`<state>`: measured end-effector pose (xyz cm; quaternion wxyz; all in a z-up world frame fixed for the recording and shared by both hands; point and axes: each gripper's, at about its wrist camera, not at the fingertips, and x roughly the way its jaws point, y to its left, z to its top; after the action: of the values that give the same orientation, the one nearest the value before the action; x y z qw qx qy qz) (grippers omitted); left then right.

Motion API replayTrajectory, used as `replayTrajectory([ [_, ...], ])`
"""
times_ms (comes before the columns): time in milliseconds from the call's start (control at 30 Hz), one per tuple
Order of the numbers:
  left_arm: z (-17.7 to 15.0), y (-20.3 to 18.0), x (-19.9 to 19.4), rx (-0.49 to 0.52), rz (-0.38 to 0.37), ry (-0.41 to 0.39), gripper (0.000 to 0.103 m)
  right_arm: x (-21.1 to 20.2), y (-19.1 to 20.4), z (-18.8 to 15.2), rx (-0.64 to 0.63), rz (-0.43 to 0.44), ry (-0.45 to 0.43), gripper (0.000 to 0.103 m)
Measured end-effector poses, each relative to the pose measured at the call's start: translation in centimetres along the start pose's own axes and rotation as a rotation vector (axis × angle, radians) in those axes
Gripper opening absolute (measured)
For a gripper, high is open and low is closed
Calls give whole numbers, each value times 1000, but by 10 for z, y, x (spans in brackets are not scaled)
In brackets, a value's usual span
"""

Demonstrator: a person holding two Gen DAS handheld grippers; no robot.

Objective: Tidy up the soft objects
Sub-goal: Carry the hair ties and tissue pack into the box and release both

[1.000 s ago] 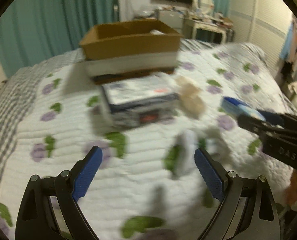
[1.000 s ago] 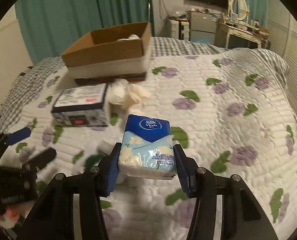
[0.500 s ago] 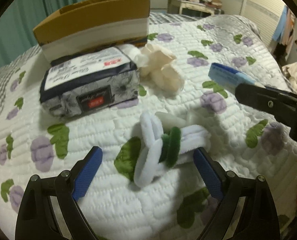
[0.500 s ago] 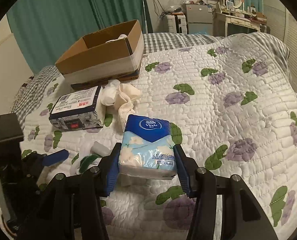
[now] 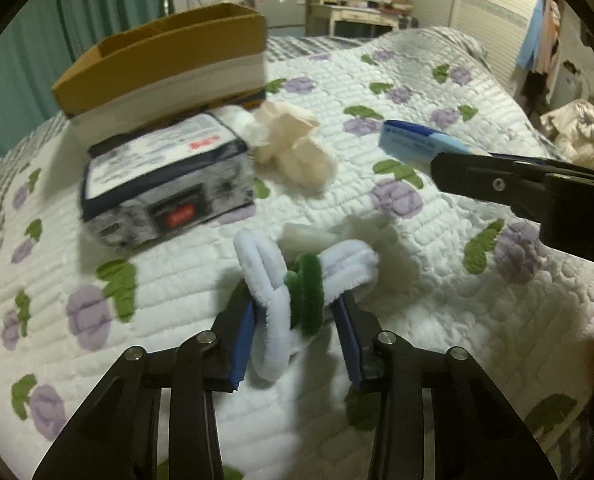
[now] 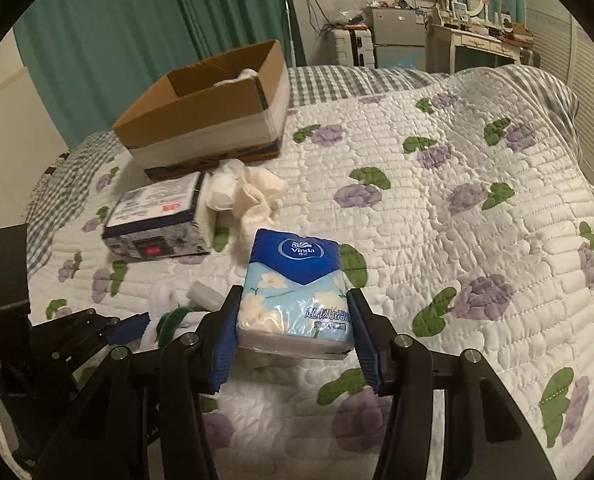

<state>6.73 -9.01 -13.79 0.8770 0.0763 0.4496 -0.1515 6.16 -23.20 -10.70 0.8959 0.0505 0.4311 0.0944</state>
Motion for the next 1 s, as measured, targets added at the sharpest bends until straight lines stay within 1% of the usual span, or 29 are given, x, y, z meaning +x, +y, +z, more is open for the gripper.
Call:
replayTrajectory([
  [100, -1, 7, -12, -20, 10, -13, 37, -8, 7, 0, -14, -1, -17, 51],
  [300, 3, 20, -51, -53, 17, -89, 37, -25, 24, 2, -49, -1, -51, 51],
  [467, 14, 32, -75, -60, 47, -136, 37, -41, 41, 14, -111, -28, -108, 51],
  [533, 22, 38, -84, -63, 56, -152, 37, -48, 50, 22, -140, -12, -130, 51],
  [733, 55, 56, -113, -37, 120, -240, 38, -62, 75, 63, -235, 7, -203, 51],
  [800, 70, 65, -120, -43, 140, -269, 38, -63, 81, 83, -252, 14, -227, 51],
  [867, 89, 76, -123, -52, 158, -295, 38, -60, 87, 103, -269, 16, -242, 51],
  [933, 106, 88, -120, -62, 170, -302, 38, -51, 92, 126, -281, 19, -253, 51],
  [1000, 123, 100, -112, -66, 198, -304, 38, -37, 96, 151, -291, 25, -258, 51],
])
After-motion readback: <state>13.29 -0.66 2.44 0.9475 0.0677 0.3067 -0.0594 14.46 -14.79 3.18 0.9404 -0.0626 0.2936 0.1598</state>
